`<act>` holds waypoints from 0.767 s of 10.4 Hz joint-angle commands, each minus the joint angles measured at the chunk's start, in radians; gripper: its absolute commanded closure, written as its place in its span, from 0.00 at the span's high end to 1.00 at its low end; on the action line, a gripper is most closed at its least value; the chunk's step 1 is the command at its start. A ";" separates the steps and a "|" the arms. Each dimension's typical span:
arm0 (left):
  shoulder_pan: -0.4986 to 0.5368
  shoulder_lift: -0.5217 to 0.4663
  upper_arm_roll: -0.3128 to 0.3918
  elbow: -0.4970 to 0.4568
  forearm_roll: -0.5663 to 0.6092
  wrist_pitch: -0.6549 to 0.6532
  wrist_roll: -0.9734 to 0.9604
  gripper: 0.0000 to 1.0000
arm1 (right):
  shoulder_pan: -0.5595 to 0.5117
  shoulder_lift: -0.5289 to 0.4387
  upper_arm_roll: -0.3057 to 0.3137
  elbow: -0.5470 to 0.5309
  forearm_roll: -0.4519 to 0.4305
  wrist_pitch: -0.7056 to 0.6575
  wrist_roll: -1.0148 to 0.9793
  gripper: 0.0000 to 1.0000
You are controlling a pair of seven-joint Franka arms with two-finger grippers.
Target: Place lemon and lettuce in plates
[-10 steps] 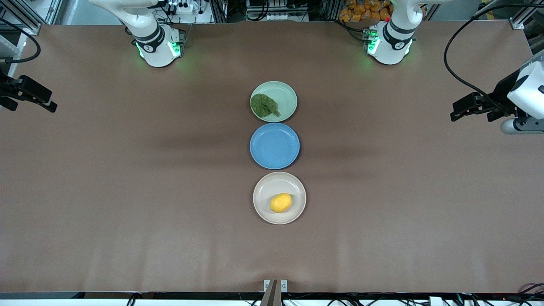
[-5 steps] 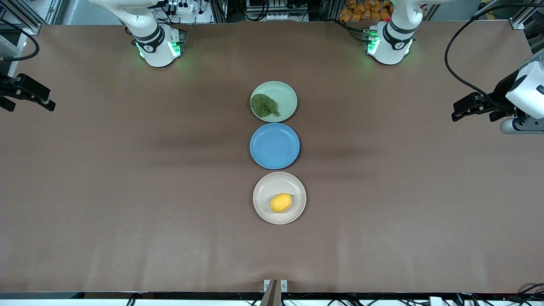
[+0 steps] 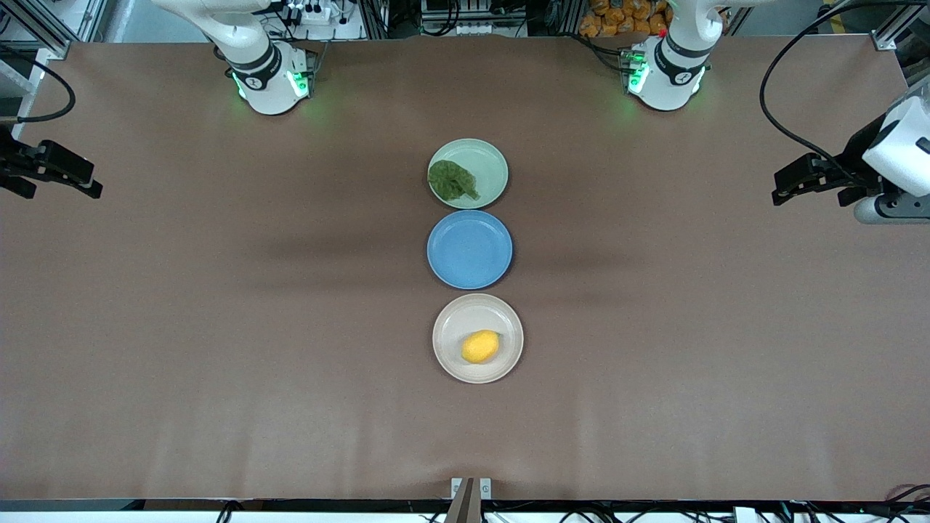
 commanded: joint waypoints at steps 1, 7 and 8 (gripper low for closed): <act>-0.002 -0.008 -0.011 0.012 0.026 -0.023 0.001 1.00 | -0.015 -0.009 0.007 -0.014 -0.005 0.010 -0.019 1.00; 0.015 -0.002 -0.017 0.011 0.022 -0.021 0.002 1.00 | -0.015 -0.014 0.004 -0.015 -0.007 0.009 -0.019 1.00; 0.010 0.000 -0.017 0.011 0.022 -0.021 -0.001 1.00 | -0.015 -0.017 0.004 -0.015 -0.007 0.006 -0.019 1.00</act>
